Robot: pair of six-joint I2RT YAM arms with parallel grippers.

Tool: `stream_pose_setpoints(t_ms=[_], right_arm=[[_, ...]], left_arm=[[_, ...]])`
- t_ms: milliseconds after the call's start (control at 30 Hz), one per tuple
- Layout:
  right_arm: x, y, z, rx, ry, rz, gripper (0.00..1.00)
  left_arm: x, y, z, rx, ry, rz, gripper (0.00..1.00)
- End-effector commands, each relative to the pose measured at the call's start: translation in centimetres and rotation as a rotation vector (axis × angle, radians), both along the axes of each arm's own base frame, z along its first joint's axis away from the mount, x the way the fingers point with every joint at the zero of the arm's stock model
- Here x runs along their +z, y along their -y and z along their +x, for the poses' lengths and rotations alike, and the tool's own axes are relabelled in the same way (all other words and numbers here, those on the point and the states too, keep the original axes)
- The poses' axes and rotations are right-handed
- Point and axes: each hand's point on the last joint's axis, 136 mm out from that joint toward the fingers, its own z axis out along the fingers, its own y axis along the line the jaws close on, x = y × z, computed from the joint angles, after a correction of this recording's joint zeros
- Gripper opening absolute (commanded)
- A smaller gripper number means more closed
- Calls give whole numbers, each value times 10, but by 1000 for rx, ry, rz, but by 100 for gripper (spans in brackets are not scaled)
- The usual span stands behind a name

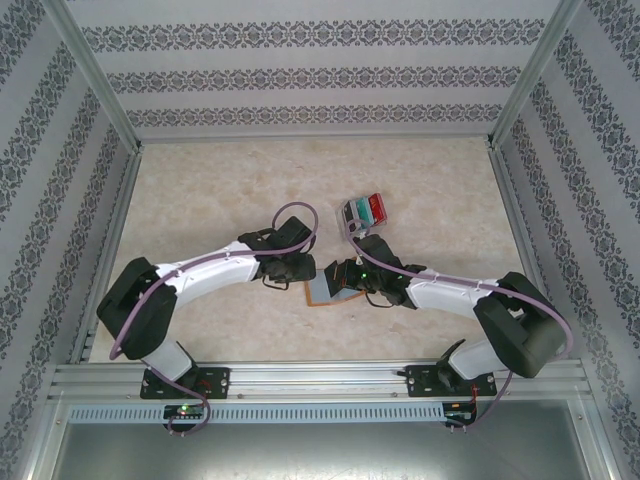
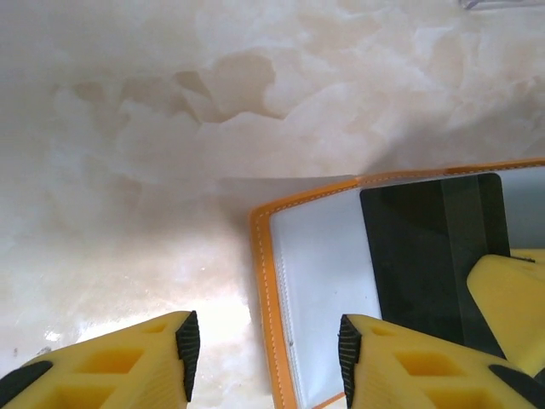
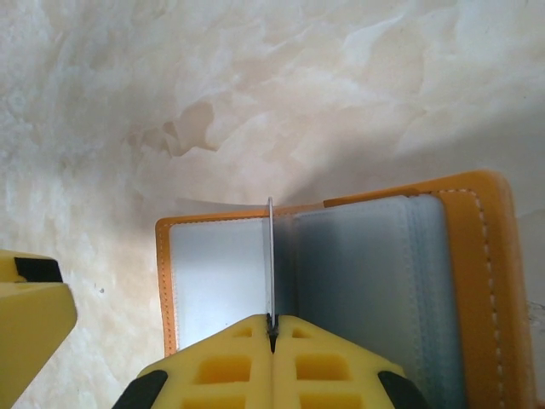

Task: Put the credit cards into the card holder
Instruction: Flip over the card slot in the card holder.

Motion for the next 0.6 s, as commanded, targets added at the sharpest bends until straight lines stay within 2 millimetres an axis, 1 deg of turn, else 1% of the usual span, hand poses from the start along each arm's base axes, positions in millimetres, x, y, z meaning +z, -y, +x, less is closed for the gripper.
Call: stream_pose_setpoints(t_ms=[0,167,300,433,467,567], right_arm=[[7,7,-1,-24,41,-9,0],[9,20,1,-43,47,13,0],[5,21,-1,-35,42,14,0],[2,14,-3,-3,32,20,0],[2,10,-3,12,32,22,0],[-7,7,-4,11,10,5,0]], left_arm=[[-3,6,1,3,0,-27,48],[-16,18,4,-18,-24,-49,43],[-23,23,5,-33,-50,-45,39],[-20,18,6,3,-25,-47,38],[-16,15,7,22,-9,-50,40],[-7,5,8,68,34,-47,42]])
